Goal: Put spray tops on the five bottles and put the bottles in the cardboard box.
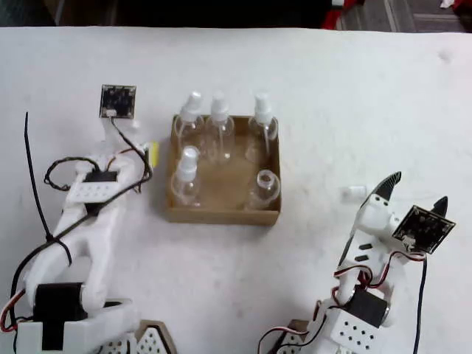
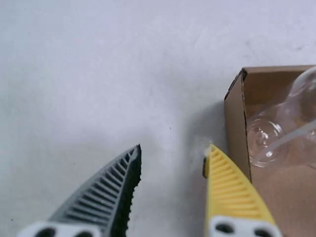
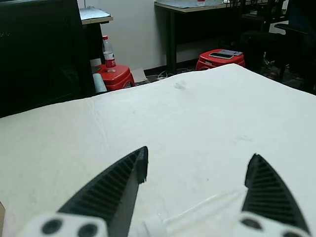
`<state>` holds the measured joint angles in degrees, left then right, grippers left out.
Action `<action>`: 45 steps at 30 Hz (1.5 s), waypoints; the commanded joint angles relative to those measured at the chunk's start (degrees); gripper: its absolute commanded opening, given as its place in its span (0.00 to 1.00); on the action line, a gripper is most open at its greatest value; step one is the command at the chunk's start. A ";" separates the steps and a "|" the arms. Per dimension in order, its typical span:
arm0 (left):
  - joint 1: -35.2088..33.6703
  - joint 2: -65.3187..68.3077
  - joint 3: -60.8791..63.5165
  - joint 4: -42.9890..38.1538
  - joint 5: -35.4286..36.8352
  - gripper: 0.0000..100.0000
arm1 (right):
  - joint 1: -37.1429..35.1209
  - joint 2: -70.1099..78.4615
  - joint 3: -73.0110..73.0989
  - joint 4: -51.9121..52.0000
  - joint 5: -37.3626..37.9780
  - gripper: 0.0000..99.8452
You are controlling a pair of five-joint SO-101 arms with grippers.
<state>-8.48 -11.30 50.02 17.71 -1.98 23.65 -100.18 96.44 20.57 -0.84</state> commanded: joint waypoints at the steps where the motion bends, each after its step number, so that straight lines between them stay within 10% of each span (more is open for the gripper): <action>1: 0.31 -2.24 -4.13 4.48 -0.44 0.25 | -0.57 0.31 0.62 0.04 0.70 0.29; 11: 0.75 -2.15 -3.96 4.13 -0.26 0.33 | -3.03 0.40 0.62 0.84 1.14 0.28; 17: 0.66 -1.63 -3.87 2.99 -0.44 0.22 | -7.43 -0.04 0.62 5.41 1.23 0.00; 21: 0.40 -2.07 -4.22 2.81 -0.18 0.01 | -7.34 0.13 0.62 5.41 1.23 0.08; 35: 0.40 -2.15 -4.48 2.81 -0.44 0.02 | -7.78 -0.13 0.44 -5.67 1.32 0.04; 41: 0.40 -2.15 -4.40 2.81 -0.53 0.02 | -14.99 0.22 -0.97 -5.32 27.25 0.04; 45: 0.40 -2.07 -4.13 2.81 -0.53 0.02 | -16.04 0.31 -6.15 2.68 28.13 0.04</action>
<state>-8.31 -11.30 48.97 21.85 -1.98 8.70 -100.18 95.38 17.32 24.31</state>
